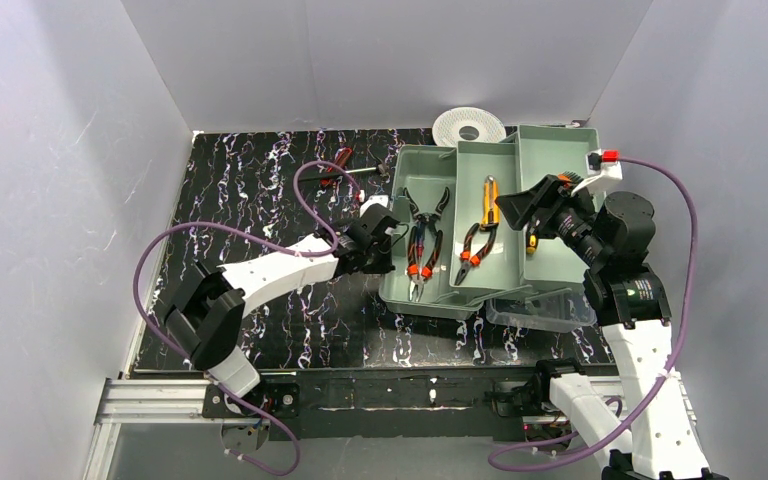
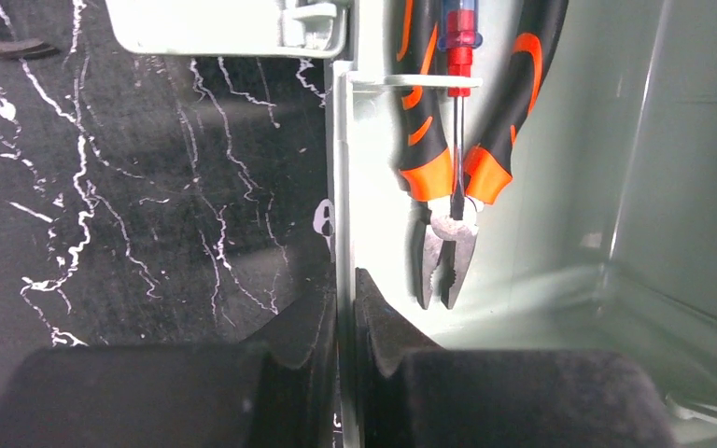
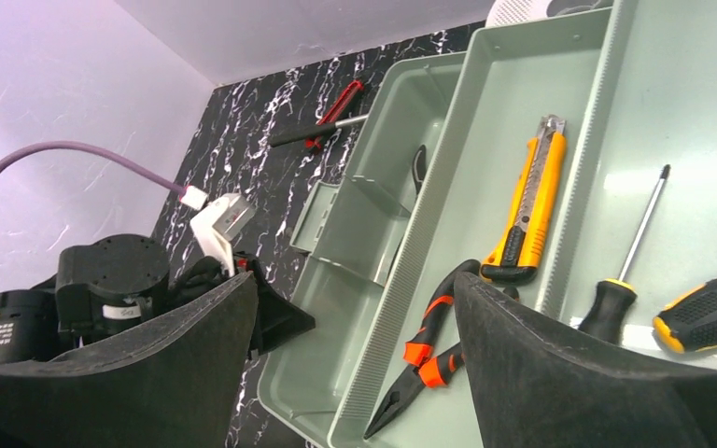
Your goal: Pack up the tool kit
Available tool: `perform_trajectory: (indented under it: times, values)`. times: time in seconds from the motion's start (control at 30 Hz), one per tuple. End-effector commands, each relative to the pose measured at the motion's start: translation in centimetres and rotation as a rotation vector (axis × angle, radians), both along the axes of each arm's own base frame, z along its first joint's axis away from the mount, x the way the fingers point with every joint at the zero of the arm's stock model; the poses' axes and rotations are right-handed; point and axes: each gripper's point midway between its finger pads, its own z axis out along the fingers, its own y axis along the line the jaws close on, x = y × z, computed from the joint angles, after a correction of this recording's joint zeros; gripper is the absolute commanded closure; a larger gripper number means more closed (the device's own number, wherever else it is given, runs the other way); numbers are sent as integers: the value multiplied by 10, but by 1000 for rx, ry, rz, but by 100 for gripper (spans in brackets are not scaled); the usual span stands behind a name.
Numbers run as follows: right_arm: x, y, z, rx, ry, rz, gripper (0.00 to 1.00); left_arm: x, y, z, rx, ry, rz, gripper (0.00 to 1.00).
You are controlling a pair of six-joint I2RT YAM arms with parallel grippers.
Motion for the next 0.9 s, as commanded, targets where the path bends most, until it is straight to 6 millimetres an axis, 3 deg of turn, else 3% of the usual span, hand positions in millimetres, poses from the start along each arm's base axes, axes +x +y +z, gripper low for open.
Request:
perform_trajectory:
  times: [0.0,0.37,0.6,0.87]
  values:
    - [0,-7,6,-14,-27,-44,16,-4,44,15,94,-71,89,100]
    - [9,-16,1,-45,9,-96,17,-11,91,32,167,-153,202,100]
    - [27,-46,11,-143,72,-256,16,-13,107,29,166,-133,236,100]
    - [45,-104,5,-290,164,-562,12,-22,138,15,128,-84,318,100]
